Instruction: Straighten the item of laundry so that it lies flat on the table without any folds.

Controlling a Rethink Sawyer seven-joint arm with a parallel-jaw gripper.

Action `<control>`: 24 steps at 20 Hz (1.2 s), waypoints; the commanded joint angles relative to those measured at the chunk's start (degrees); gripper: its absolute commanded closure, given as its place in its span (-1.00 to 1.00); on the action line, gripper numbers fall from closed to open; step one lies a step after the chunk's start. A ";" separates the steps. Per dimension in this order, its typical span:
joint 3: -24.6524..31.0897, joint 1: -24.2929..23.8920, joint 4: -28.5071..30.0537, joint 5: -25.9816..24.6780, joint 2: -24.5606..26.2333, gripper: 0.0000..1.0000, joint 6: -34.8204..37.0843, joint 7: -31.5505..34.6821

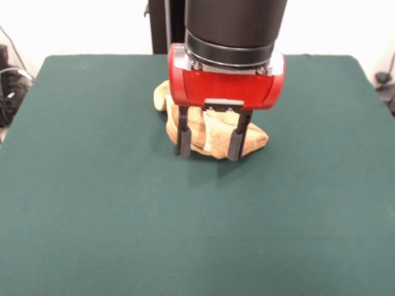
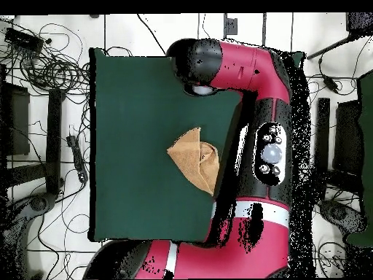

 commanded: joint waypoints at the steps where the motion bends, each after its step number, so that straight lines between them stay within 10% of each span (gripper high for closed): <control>1: 3.12 -0.98 6.64 1.40 0.36 -1.00 3.53 6.56; 24: 3.43 -1.84 9.78 -0.71 3.42 -1.00 -3.07 6.59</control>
